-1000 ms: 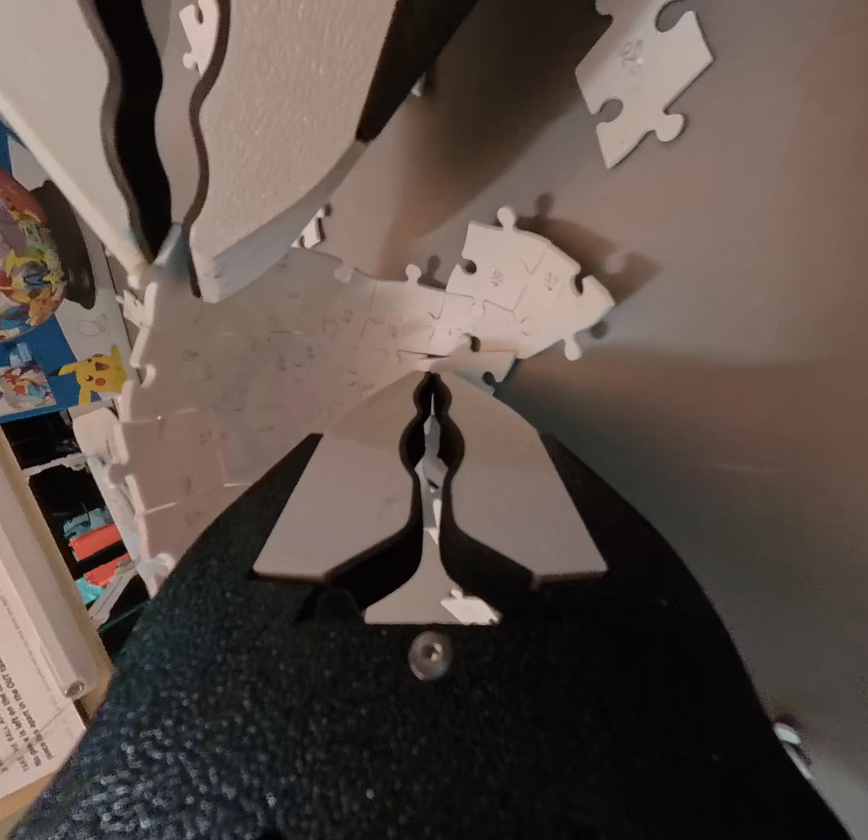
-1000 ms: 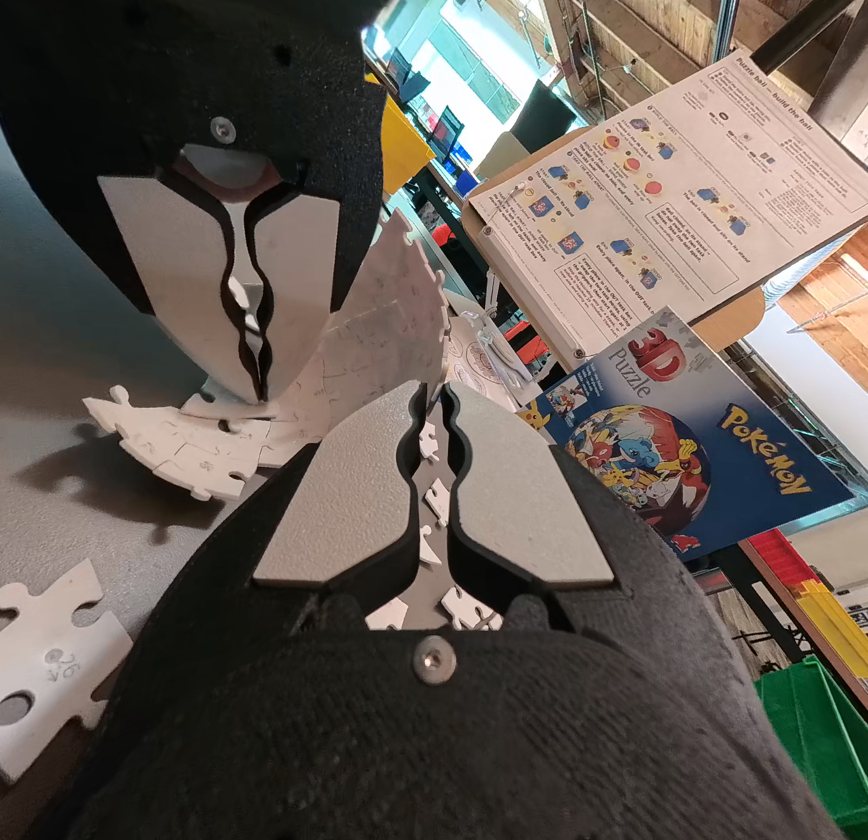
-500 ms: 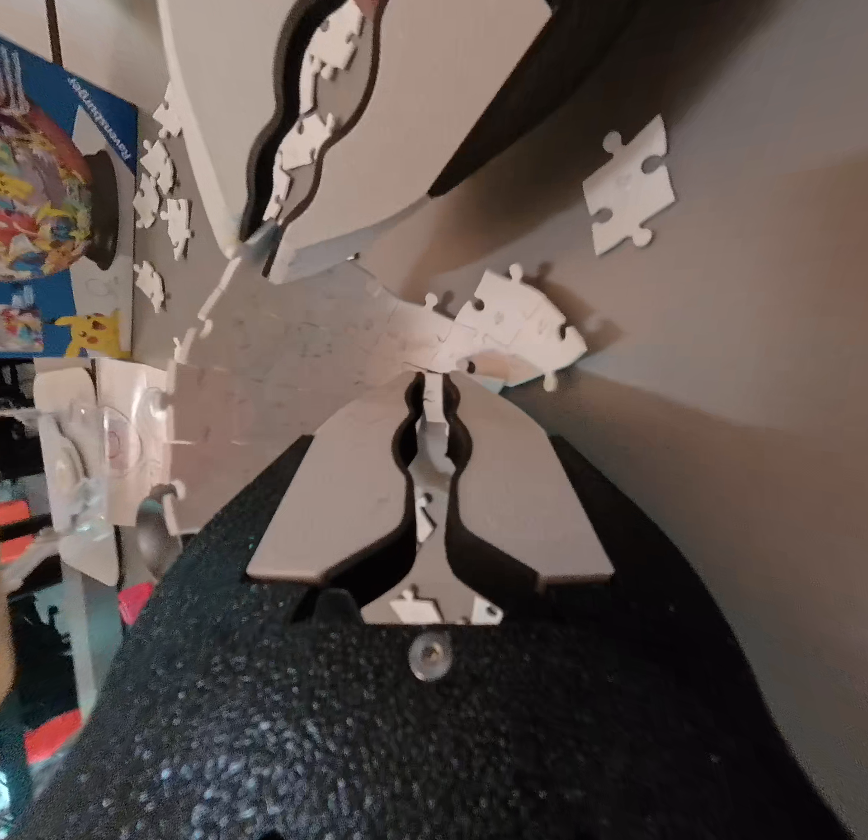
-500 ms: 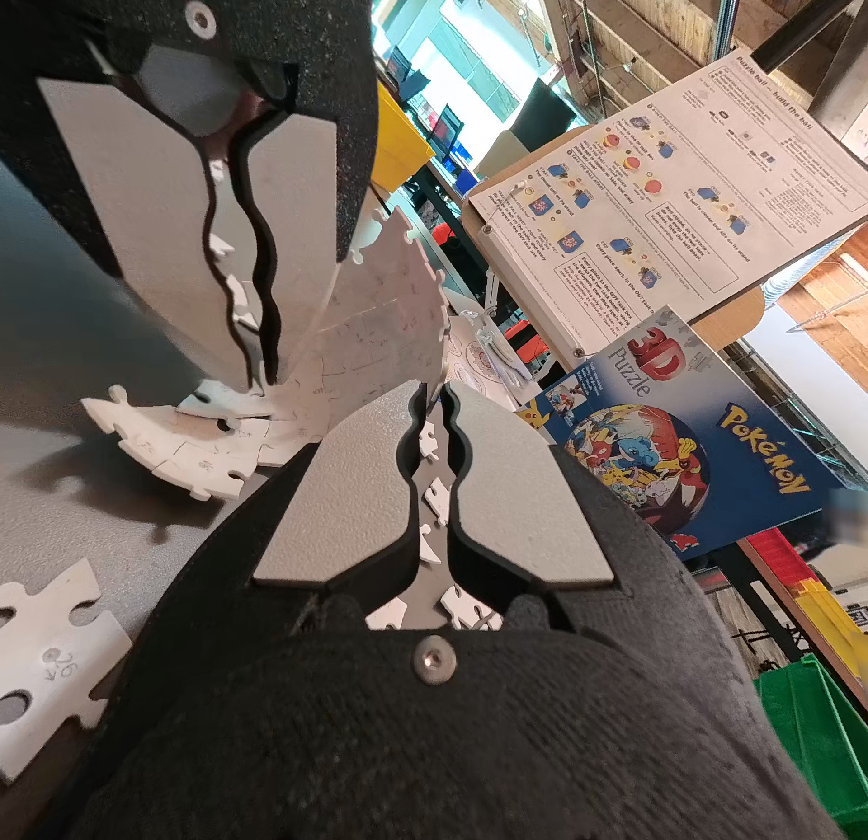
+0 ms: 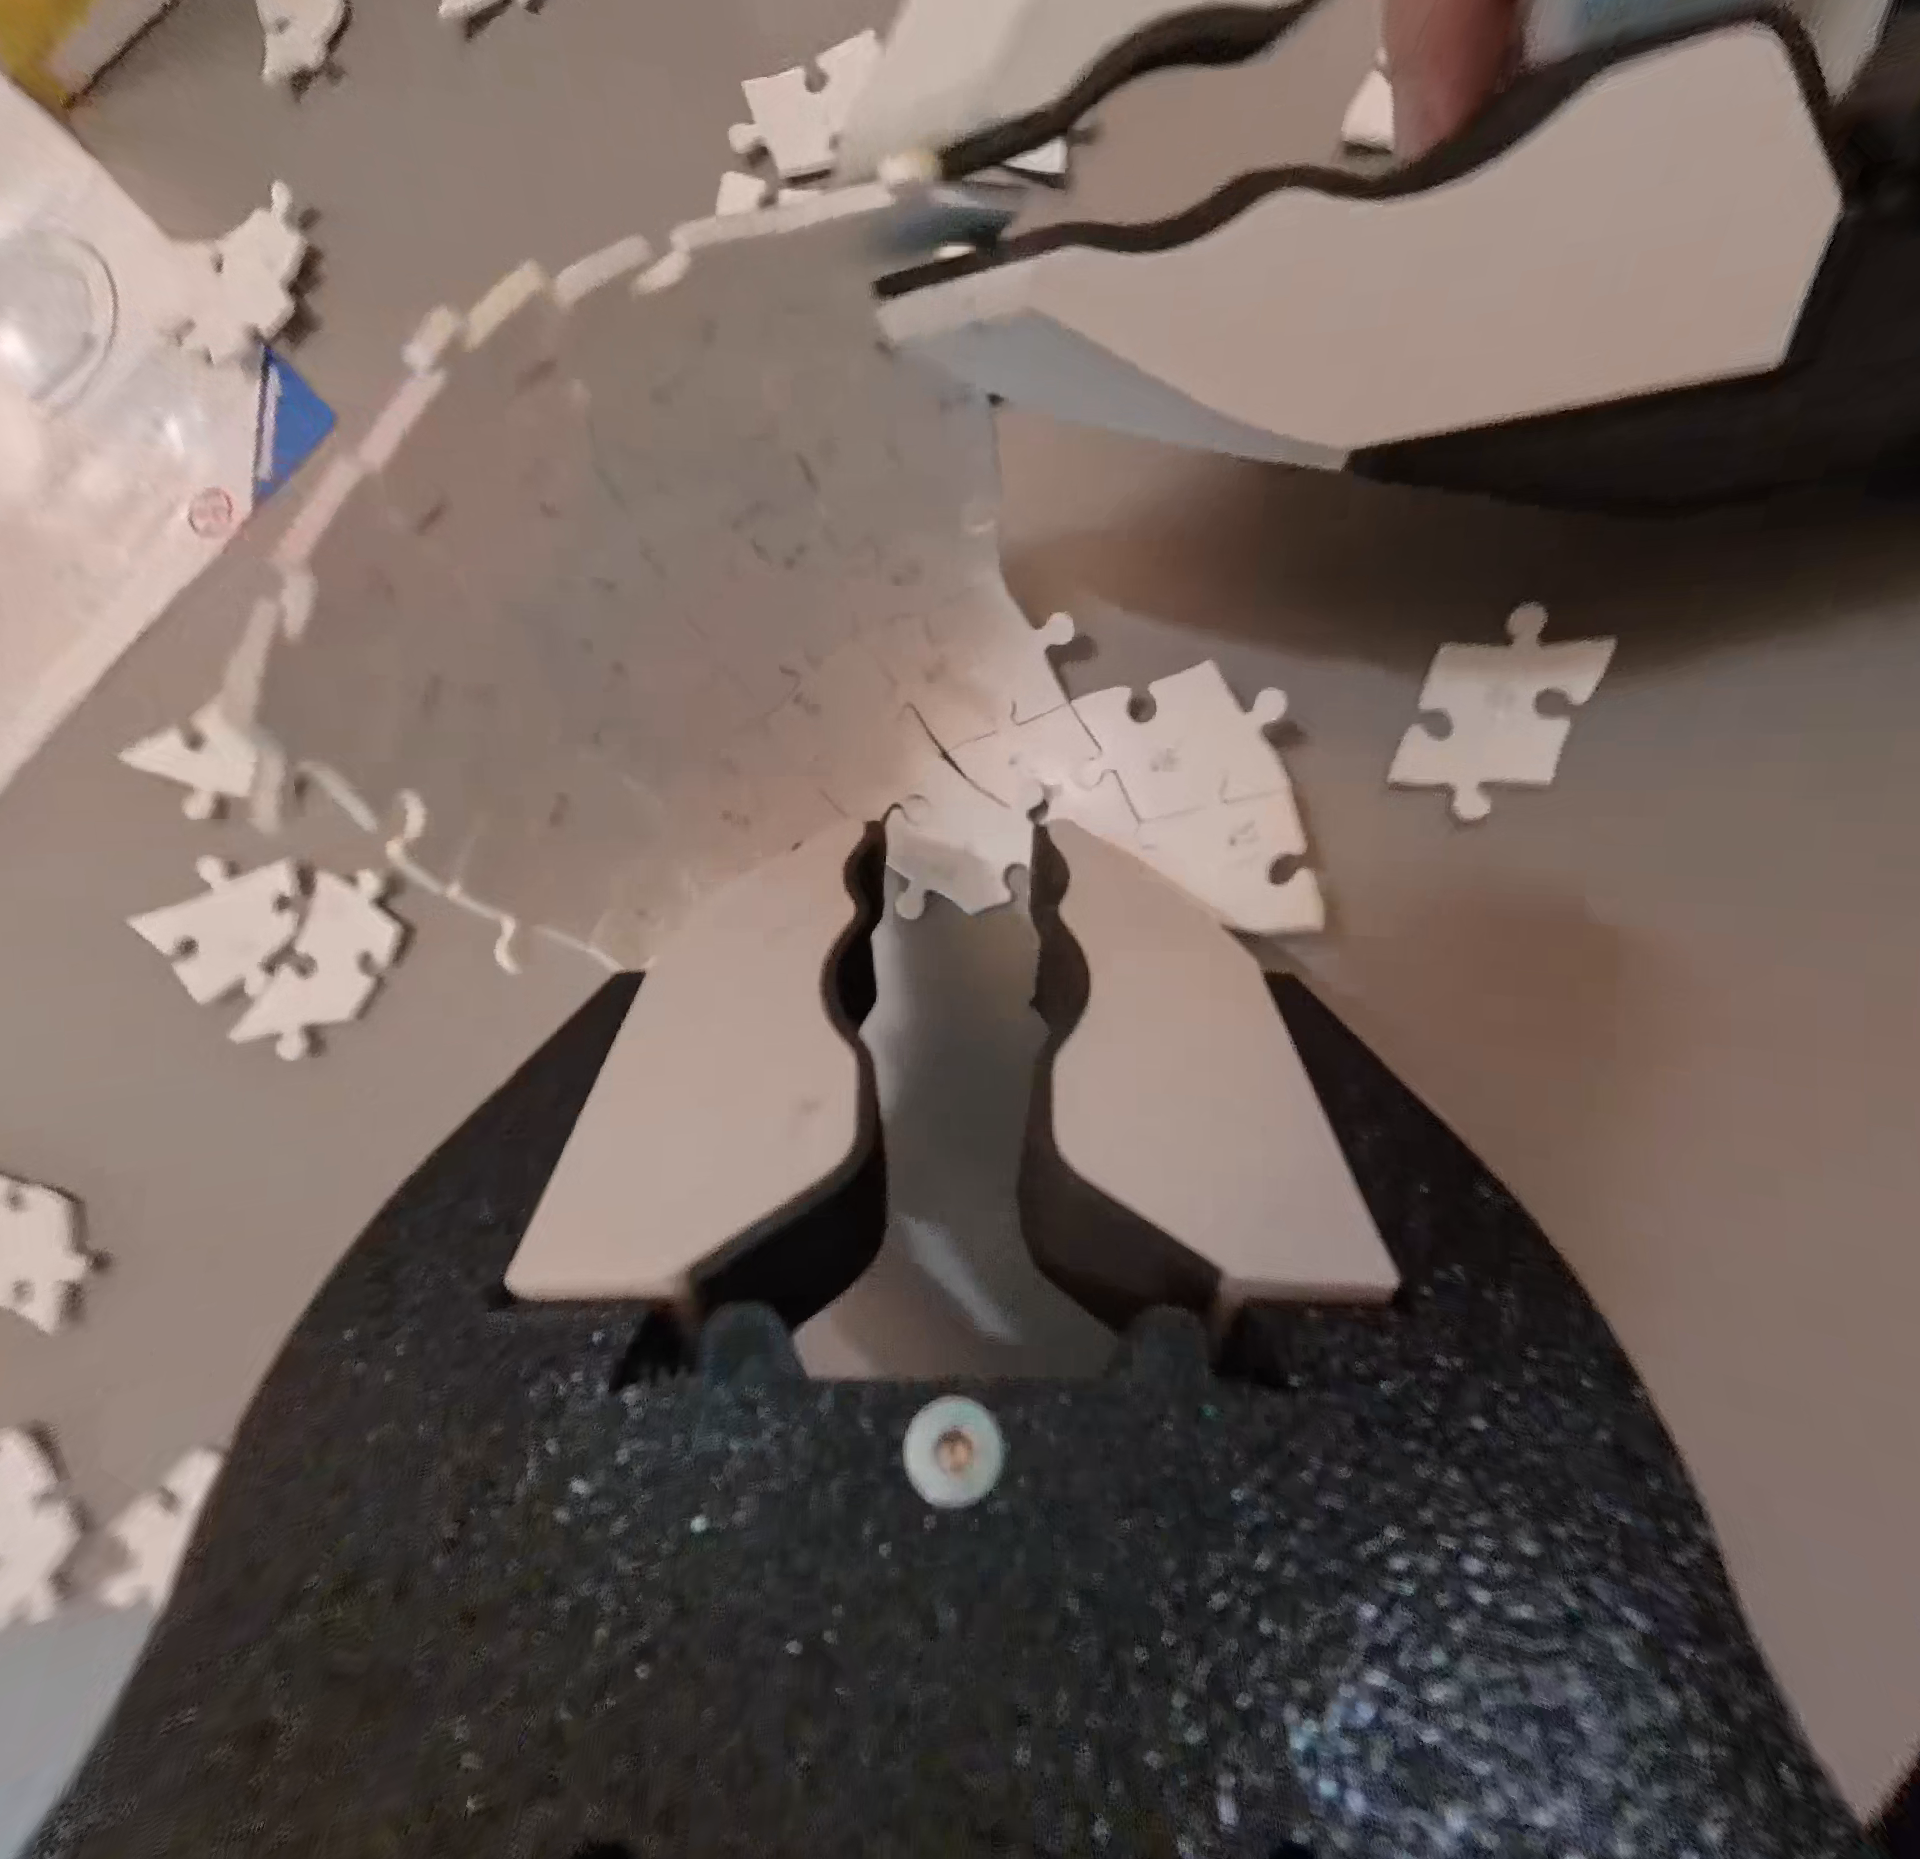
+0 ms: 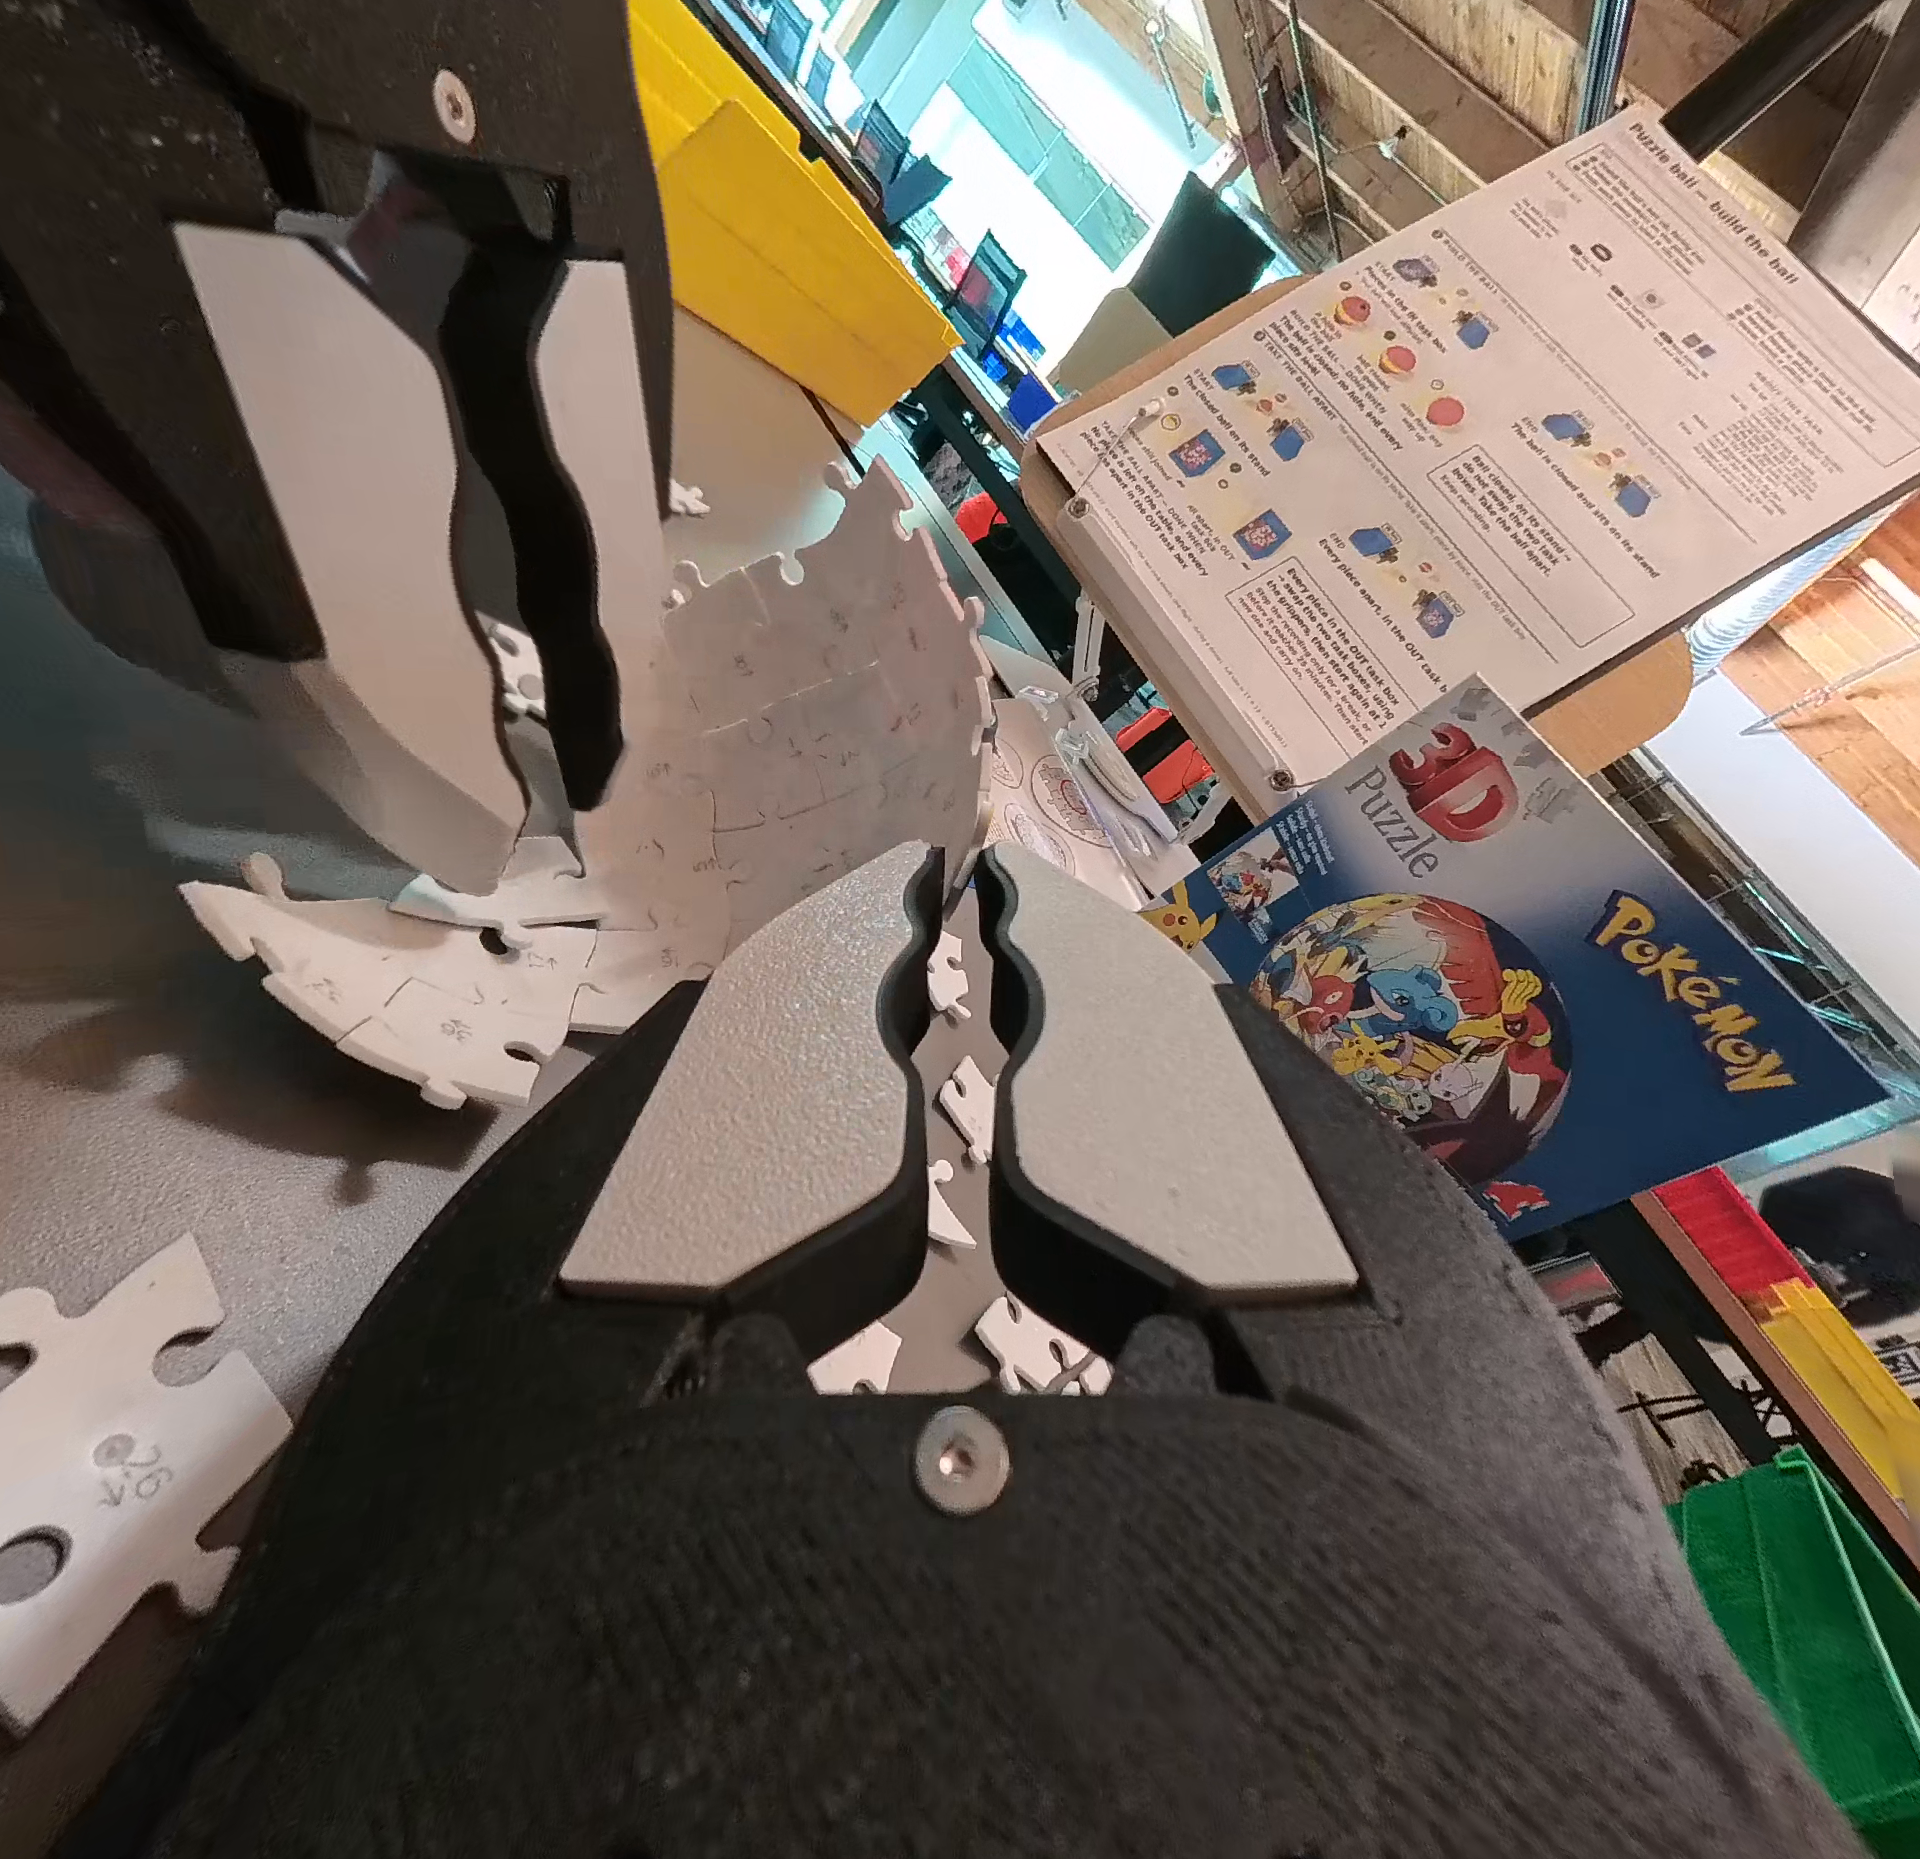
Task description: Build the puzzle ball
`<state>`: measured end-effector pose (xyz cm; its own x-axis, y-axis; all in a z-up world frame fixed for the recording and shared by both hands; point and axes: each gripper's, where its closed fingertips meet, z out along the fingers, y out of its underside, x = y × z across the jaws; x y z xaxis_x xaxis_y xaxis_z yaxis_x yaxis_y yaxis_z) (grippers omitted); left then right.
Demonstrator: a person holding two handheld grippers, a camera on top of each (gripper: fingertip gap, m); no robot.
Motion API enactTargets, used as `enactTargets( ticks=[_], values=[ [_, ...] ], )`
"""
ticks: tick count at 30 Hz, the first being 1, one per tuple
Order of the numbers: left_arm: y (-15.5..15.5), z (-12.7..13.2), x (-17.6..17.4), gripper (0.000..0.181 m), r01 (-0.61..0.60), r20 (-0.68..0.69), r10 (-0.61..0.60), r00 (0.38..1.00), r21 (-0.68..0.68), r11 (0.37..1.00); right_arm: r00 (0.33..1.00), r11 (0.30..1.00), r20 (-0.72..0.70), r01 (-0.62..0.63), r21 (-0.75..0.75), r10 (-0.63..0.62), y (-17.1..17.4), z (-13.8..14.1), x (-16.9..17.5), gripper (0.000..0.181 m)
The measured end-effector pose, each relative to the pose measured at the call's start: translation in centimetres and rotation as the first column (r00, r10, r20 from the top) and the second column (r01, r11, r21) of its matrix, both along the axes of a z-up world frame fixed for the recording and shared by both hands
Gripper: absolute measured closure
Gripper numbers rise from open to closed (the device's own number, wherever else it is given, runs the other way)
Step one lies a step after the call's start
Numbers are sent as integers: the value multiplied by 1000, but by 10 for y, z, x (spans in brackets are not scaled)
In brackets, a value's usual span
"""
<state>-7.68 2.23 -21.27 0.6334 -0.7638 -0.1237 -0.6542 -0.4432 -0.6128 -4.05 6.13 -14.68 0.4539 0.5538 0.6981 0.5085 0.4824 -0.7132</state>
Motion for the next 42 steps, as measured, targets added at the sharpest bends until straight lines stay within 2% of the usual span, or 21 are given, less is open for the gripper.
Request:
enactTargets(
  ticks=[3, 8, 11, 16, 24, 27, 30, 33, 42],
  values=[
    [-7, 1, 5, 154, -79, 71, 84, 994, -73, 994, 1000, 1000, 0, 0, 0, 0, 0, 0, 0, 175],
    [-5, -8, -1, 154, -209, 41, 214, 976, -95, 973, 1000, 1000, 0, 1, -1, -1, 0, 0, 0, 175],
    [-3, -10, 0, 154, -238, 63, 246, 967, -117, 964, 1000, 1000, -2, -2, -1, 2, 0, 0, 0, 175],
    [-1, -11, 1, 154, -190, 26, 193, 981, -91, 978, 1000, 1000, -1, -2, -1, 2, 0, 0, 0, 175],
    [-2, -10, 5, 162, 10, -40, -12, 999, -34, 999, 1000, 1000, -2, -4, -2, 4, 0, 0, 0, 175],
    [0, -8, -1, 161, -21, -39, 19, 999, -43, 999, 1000, 1000, 2, -1, -2, 1, 0, -1, 0, 175],
    [-1, -1, -5, 159, -98, 21, 100, 995, -68, 993, 1000, 1000, 2, -2, -2, 2, 0, -1, 0, 175],
    [-6, -6, -15, 156, -156, -17, 155, 988, -95, 983, 1000, 1000, -1, -5, -2, 5, -1, 0, 0, 175],
    [-2, -13, -12, 163, -146, -44, 143, 989, -61, 987, 1000, 1000, -3, -8, -1, 8, -1, 0, -1, 175]
  ],
)
